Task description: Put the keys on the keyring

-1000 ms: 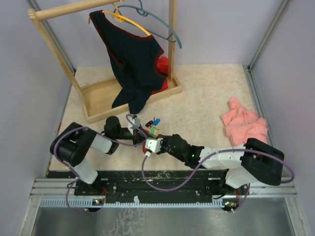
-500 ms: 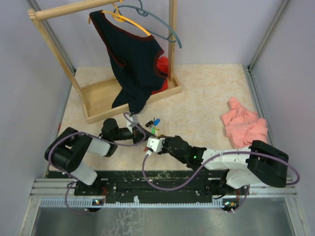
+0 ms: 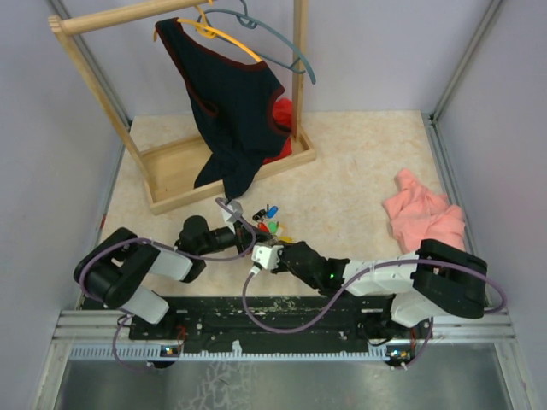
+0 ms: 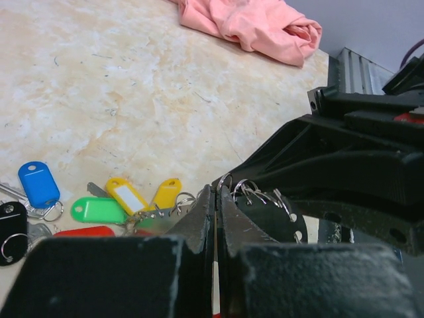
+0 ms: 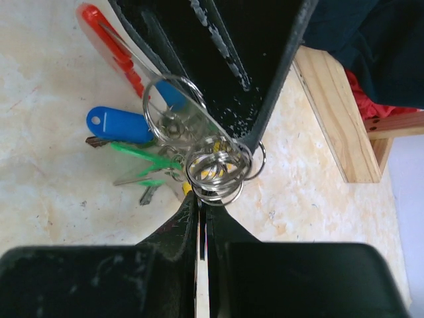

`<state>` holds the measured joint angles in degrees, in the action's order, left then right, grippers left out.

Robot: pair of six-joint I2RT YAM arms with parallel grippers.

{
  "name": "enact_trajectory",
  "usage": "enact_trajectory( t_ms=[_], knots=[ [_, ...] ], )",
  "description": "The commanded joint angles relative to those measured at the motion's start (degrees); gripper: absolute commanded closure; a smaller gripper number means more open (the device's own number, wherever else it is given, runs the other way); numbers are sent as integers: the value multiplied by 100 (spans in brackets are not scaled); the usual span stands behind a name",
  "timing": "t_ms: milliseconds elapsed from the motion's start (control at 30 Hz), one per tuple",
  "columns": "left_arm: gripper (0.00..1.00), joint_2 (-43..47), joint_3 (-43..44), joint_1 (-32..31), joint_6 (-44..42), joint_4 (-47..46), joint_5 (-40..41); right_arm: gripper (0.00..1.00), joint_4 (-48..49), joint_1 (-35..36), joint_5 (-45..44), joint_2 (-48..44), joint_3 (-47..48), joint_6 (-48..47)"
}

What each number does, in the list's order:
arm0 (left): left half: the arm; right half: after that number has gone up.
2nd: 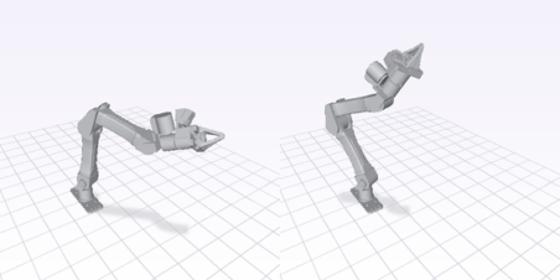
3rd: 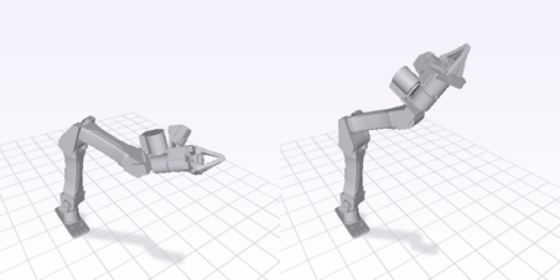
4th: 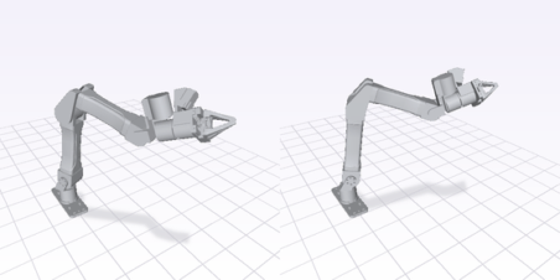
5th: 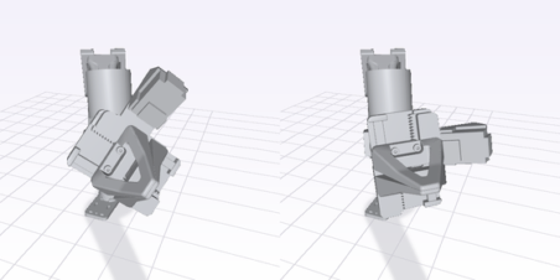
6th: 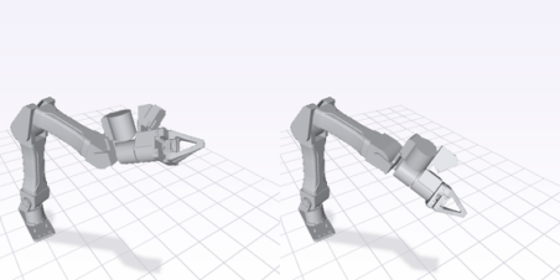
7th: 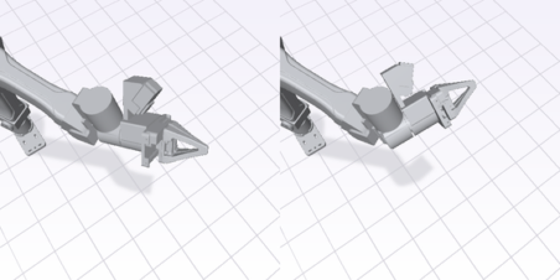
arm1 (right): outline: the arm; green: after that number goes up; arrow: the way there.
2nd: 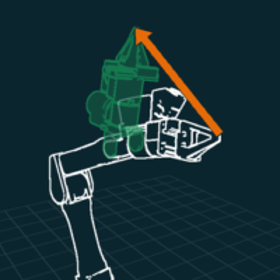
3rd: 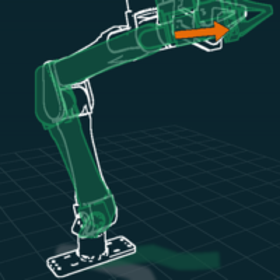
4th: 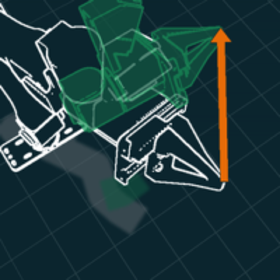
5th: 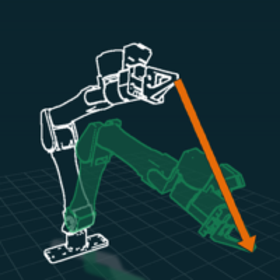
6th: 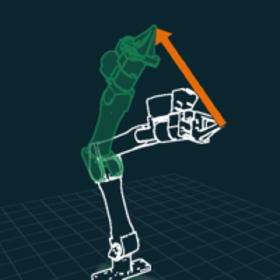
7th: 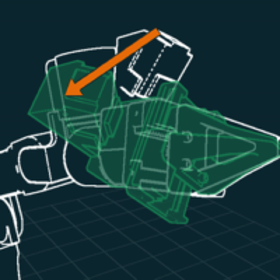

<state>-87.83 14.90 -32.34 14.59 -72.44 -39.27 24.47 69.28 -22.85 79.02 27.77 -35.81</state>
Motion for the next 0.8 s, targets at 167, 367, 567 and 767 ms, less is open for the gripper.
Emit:
enact_trajectory(
  t_ms=[167,367,567,767],
  knots=[
    [100,249,-236,-194,-262,-462,1173,100,300,18,17,-146,62,119],
    [85,447,-400,-161,-617,-341,1113,100,160,-141,61,-513,103,242],
    [67,973,-593,-28,-801,156,1457,100,40,-411,128,-530,243,359],
    [51,1954,-729,-9,-984,1175,2406,100,-407,-615,-83,-623,252,1105]
  ],
)
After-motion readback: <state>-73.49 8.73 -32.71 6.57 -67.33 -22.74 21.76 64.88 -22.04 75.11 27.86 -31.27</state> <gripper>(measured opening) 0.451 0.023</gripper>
